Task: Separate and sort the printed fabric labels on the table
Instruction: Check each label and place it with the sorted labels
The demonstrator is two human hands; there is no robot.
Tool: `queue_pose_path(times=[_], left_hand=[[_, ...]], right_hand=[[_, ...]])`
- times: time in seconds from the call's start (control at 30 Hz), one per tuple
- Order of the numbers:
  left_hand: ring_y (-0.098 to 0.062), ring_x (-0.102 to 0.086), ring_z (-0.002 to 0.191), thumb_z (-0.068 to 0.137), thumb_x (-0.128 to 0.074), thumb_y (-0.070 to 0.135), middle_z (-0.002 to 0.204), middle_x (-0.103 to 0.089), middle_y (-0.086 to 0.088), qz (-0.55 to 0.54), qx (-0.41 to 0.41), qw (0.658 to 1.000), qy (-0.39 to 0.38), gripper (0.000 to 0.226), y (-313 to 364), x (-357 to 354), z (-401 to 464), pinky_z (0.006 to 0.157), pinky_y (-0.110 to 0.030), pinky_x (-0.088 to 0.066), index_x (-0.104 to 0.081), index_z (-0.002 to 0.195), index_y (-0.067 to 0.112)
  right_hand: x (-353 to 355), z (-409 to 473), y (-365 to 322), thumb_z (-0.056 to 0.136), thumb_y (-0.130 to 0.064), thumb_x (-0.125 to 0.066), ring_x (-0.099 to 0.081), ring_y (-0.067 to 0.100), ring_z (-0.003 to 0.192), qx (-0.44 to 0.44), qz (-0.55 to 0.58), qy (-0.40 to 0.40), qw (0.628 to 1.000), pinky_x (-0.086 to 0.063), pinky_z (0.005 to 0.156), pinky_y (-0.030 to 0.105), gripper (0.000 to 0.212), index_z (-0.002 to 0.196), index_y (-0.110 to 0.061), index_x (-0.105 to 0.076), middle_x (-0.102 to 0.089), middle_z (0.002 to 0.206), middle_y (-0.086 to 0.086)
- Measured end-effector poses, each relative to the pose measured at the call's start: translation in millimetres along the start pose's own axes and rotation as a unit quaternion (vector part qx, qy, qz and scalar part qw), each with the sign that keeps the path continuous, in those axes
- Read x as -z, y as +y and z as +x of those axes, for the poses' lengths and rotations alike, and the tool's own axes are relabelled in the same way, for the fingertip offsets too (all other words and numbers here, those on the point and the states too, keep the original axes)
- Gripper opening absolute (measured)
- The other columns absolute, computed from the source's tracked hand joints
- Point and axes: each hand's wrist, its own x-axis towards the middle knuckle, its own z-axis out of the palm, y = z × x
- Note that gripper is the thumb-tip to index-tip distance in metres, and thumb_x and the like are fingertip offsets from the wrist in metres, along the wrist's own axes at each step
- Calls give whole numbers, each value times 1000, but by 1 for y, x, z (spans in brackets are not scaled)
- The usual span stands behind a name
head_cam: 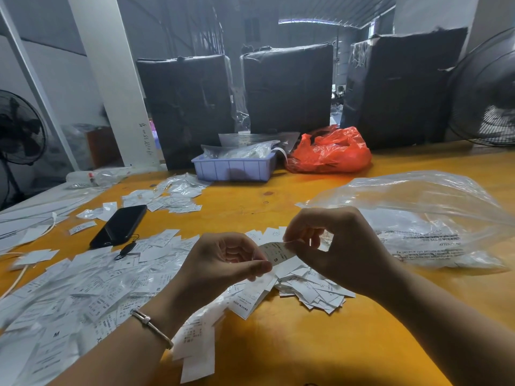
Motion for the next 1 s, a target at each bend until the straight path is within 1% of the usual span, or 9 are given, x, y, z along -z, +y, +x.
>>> queue_pose_path(times=[0.13,0.23,0.3,0.5,0.57,0.7,0.8,0.9,1.0], left_hand=[[-23,-70,68,71,-78,22,78,-74,-10,-7,9,1000,-26,20,0,-2,0,66,-27,-58,-75,80,5],[-21,-70,66,74,-77,12,74,-75,-8,-7,18,999,-48,16,0,-4,0,66,-25,-56,-75,82,-1],[-21,-70,66,74,-78,13,74,-74,-10,-8,26,997,-68,19,0,-5,0,66,-23,-55,-75,82,-3],[-29,-72,73,75,-77,19,78,-75,-13,-13,45,995,-90,22,0,-6,0,70,-27,-57,-76,86,0],[-33,-72,77,75,-77,18,81,-75,-15,-22,46,995,-91,22,0,-6,0,73,-28,-58,-76,86,0],[-35,-73,81,75,-76,12,85,-76,-17,-46,53,994,-88,16,3,-6,1,72,-25,-56,-76,85,0],[-35,-72,76,73,-76,12,82,-75,-19,-48,58,993,-88,24,3,-7,1,70,-27,-57,-73,86,-8],[-27,-72,69,74,-76,10,76,-75,-15,-38,63,993,-95,18,3,-9,0,67,-25,-56,-73,83,-6],[-27,-73,71,75,-77,12,76,-75,-13,-32,70,992,-103,11,4,-8,1,69,-26,-56,-75,79,2]], right_hand=[[4,2,2,74,1,-77,-63,10,63,-23,25,-40,999,-51,59,25,12,76,-9,-73,-70,69,-3],[4,3,2,73,3,-77,-62,6,61,-47,57,-92,993,-47,59,16,12,75,-9,-74,-70,67,-3],[5,4,4,72,2,-79,-60,2,60,-68,60,-117,989,-45,60,13,12,75,-10,-76,-70,66,-3],[-1,2,3,73,-9,-81,-61,3,62,-108,84,-153,979,-49,60,20,10,81,-12,-78,-70,69,-4],[-1,3,4,73,-7,-80,-60,-1,61,-114,93,-149,978,-47,59,16,12,83,-11,-77,-68,68,-9],[10,7,7,71,-6,-81,-63,3,64,-124,115,-91,981,-49,59,16,13,78,-11,-71,-70,71,-4],[7,5,4,71,-5,-82,-59,0,58,-127,107,-132,977,-45,57,13,13,70,-11,-70,-67,64,-7],[0,2,1,71,-9,-82,-54,-1,55,-127,88,-158,975,-44,57,15,11,72,-12,-72,-64,62,-7],[-1,2,2,70,-6,-82,-53,0,55,-114,71,-100,986,-44,56,16,10,73,-8,-72,-67,65,2]])
